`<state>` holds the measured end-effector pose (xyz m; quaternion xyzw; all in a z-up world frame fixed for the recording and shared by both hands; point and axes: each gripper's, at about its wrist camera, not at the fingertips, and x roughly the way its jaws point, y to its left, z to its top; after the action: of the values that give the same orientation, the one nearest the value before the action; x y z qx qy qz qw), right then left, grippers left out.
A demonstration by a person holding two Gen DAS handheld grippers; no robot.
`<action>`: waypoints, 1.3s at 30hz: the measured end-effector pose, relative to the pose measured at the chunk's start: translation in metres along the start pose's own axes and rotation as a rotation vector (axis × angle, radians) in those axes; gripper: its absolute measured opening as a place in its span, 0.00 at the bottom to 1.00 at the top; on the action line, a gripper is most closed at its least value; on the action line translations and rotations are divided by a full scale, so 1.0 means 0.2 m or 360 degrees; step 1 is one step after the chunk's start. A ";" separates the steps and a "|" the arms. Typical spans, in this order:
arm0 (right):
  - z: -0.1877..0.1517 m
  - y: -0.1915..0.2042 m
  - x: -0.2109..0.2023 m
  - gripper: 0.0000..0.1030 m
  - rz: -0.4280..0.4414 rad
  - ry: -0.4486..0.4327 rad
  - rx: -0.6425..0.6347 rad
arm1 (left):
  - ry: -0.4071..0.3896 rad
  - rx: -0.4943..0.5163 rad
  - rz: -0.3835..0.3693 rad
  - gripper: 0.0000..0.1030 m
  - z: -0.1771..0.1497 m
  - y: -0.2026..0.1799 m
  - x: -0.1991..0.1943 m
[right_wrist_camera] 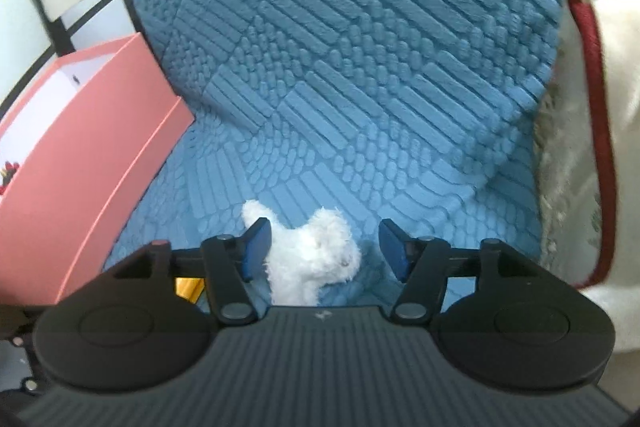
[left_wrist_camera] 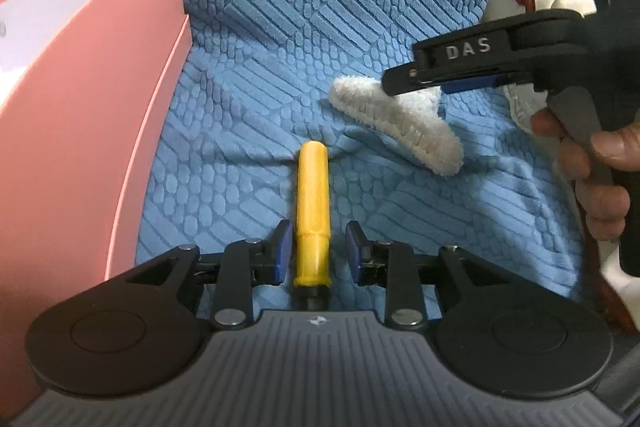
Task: Organize rigid objects
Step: 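Lift the screwdriver with the left gripper while the right gripper grasps the white fluffy hair clip, then carry the screwdriver and hair clip with both grippers over the pink box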
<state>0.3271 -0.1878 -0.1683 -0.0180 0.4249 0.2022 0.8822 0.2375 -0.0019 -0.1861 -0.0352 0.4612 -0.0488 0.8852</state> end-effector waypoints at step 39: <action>-0.11 0.10 -0.07 0.49 -0.0142 0.0162 0.0113 | -0.0074 -0.0083 0.0044 0.19 0.07 0.07 0.05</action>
<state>0.2953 -0.1780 -0.1694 -0.0160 0.4750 0.1461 0.8676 0.2560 0.0110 -0.1869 -0.0530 0.4422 -0.0238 0.8950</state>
